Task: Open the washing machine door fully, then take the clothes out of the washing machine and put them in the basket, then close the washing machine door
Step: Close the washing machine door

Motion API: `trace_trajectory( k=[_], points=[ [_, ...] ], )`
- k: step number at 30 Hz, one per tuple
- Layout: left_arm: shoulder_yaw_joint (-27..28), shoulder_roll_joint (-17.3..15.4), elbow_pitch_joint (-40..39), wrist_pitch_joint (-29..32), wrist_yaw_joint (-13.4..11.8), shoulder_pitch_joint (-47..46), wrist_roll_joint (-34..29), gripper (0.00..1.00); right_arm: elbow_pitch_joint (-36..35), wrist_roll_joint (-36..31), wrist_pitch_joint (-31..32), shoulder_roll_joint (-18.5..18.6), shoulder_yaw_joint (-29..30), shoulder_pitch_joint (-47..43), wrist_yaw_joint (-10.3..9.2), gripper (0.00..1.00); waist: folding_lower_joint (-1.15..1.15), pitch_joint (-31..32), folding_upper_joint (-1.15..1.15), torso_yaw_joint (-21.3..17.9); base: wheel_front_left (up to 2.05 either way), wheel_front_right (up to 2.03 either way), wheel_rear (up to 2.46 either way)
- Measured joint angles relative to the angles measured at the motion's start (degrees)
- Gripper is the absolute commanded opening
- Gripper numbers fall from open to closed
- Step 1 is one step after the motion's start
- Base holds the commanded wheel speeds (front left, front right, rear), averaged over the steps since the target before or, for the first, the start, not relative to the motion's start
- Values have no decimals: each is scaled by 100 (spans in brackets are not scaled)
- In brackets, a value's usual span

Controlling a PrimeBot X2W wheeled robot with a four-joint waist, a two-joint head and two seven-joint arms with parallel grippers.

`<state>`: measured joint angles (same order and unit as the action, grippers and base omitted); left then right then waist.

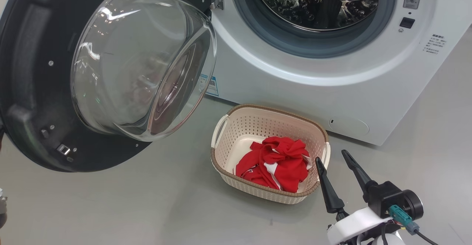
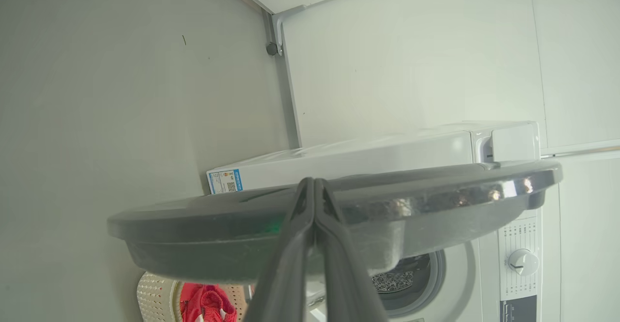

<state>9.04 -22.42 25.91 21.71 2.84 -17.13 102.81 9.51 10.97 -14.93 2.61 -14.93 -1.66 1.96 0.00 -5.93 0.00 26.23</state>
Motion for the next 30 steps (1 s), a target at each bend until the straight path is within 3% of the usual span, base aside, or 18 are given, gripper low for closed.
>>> trace_trajectory(
  k=[30],
  points=[
    [-280,229,-21,1625,359,117,665,0,5,-3,0,-1,83,0,35,100,0,41,0,21,0,0,0]
  ],
)
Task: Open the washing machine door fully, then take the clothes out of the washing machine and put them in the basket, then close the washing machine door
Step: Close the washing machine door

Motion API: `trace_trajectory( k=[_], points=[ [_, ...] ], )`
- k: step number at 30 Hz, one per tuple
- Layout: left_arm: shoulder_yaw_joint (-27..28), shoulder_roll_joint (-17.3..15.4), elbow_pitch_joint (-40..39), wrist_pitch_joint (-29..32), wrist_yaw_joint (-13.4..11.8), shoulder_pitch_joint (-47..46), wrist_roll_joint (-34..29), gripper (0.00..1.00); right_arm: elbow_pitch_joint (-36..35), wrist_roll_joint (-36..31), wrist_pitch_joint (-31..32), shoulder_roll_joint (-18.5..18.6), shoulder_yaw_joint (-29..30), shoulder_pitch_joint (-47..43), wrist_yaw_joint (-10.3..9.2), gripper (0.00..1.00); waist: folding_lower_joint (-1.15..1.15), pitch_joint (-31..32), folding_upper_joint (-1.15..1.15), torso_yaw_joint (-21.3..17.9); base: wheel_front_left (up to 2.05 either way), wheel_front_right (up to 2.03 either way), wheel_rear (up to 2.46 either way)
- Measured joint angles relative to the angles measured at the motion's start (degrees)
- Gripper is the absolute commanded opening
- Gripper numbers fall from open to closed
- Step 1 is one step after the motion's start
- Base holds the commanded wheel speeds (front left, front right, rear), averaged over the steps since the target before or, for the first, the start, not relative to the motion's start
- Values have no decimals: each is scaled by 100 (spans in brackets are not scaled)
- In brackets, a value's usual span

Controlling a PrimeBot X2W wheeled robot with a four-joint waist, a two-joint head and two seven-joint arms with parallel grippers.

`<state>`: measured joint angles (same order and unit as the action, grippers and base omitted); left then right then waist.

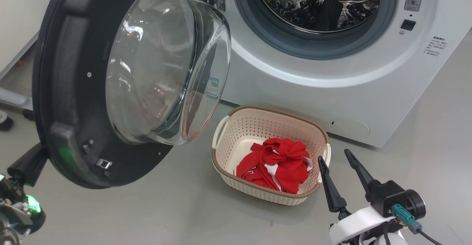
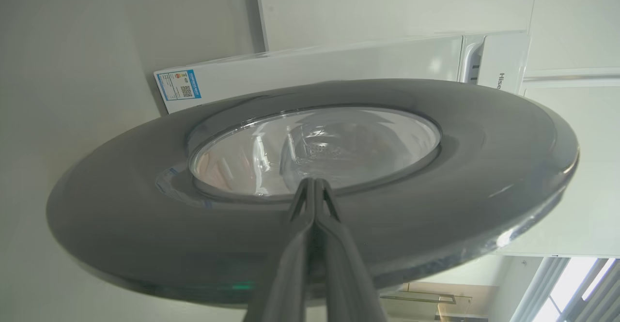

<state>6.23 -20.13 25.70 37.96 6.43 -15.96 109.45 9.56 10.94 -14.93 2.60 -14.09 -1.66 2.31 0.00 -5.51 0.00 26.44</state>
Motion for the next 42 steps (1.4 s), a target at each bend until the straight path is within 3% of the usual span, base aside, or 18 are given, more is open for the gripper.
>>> trace_trajectory(
  k=[21,42],
  points=[
    [-108,368,-1382,950,45,509,94,0,-112,-19,0,1,15,129,-27,100,0,-157,0,-422,0,0,0],
    [-174,636,-2287,1495,46,826,36,0,-336,77,0,10,-177,410,-145,100,0,-494,0,-1374,0,0,0]
  ],
)
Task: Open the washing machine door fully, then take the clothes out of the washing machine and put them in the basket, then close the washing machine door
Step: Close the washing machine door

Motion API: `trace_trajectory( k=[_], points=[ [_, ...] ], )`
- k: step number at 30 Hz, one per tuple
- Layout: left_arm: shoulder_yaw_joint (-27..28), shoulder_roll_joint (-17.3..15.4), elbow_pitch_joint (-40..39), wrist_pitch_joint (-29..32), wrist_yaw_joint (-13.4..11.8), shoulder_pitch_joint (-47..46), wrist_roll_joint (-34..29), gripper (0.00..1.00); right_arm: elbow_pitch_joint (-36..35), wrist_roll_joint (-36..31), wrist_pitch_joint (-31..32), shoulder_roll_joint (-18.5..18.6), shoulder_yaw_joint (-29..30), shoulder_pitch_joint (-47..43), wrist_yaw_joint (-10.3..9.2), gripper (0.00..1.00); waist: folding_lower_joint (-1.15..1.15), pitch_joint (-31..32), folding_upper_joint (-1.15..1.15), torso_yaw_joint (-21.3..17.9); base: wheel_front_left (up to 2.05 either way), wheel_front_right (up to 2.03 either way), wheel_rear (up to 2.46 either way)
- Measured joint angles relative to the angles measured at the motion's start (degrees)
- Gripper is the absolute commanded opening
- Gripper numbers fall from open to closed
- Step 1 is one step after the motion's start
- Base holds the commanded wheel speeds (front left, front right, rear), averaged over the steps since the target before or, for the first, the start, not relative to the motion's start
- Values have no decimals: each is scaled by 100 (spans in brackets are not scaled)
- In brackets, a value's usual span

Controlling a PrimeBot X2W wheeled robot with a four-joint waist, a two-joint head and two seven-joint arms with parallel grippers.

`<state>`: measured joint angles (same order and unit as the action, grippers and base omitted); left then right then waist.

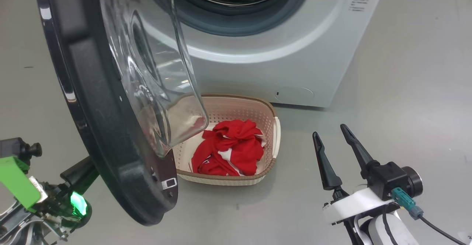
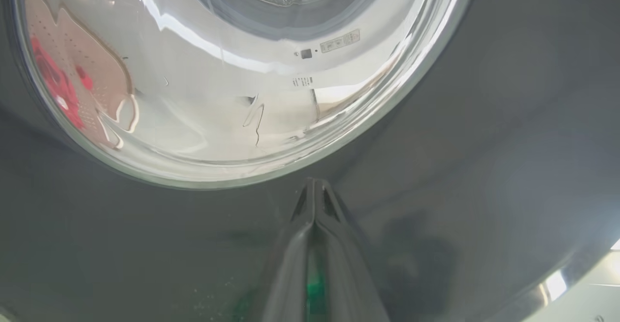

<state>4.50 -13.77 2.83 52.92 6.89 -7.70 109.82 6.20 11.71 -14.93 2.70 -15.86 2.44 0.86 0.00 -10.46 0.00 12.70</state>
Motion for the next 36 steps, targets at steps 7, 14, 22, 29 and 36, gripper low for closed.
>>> trace_trajectory(
  k=[7,14,22,29,36],
  points=[
    [37,42,-162,73,1,51,-47,0,-69,165,0,4,-96,96,-60,100,0,-148,0,-423,0,0,0],
    [51,122,-220,98,2,55,-98,0,-147,270,-1,10,-176,191,-158,100,0,-326,0,-849,0,0,0],
    [137,126,-338,98,2,22,-119,0,-235,352,0,11,-237,311,-255,100,0,-544,0,-1305,0,0,0],
    [281,121,-363,55,3,-116,-143,0,-320,544,-1,10,-331,419,-352,100,0,-728,0,-1690,0,0,0],
    [322,99,-350,-13,3,-370,-158,0,-398,649,-1,10,-419,447,-407,100,0,-904,0,-2074,0,0,0]
  ],
)
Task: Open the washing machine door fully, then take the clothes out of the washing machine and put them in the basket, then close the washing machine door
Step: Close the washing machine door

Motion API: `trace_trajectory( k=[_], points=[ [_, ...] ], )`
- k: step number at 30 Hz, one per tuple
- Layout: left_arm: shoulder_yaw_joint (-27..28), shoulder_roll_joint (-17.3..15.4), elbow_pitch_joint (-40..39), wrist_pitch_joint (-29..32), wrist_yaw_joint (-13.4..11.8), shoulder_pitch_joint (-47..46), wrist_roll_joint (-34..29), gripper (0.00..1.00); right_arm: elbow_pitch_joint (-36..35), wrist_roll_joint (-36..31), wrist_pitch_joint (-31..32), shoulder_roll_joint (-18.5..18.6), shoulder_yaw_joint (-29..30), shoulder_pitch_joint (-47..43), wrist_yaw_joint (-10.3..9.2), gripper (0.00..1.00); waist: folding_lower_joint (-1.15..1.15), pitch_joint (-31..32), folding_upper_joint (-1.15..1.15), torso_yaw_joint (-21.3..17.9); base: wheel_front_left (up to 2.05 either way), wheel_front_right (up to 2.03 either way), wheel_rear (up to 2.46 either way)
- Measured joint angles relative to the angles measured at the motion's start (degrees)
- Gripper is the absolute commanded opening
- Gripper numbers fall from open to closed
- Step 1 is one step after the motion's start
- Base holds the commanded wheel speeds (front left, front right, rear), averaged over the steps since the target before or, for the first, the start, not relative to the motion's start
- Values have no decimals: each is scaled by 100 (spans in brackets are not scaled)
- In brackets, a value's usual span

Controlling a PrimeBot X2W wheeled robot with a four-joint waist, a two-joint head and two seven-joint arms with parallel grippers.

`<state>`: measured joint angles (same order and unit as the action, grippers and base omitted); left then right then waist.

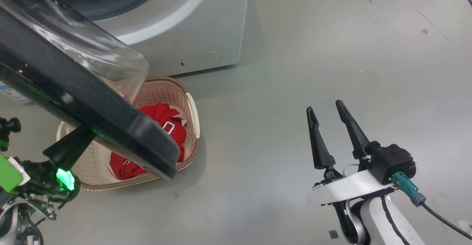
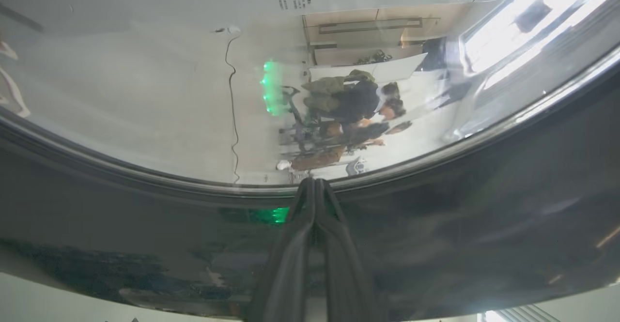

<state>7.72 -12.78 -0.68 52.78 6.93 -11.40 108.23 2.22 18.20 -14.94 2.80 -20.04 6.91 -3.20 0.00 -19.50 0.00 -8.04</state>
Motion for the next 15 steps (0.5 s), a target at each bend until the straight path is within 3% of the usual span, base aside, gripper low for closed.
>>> trace_trajectory(
  k=[15],
  points=[
    [65,-152,164,-253,-151,-973,-250,0,-182,209,0,-1,-123,236,-104,100,0,-435,0,-596,0,0,0]
  ],
)
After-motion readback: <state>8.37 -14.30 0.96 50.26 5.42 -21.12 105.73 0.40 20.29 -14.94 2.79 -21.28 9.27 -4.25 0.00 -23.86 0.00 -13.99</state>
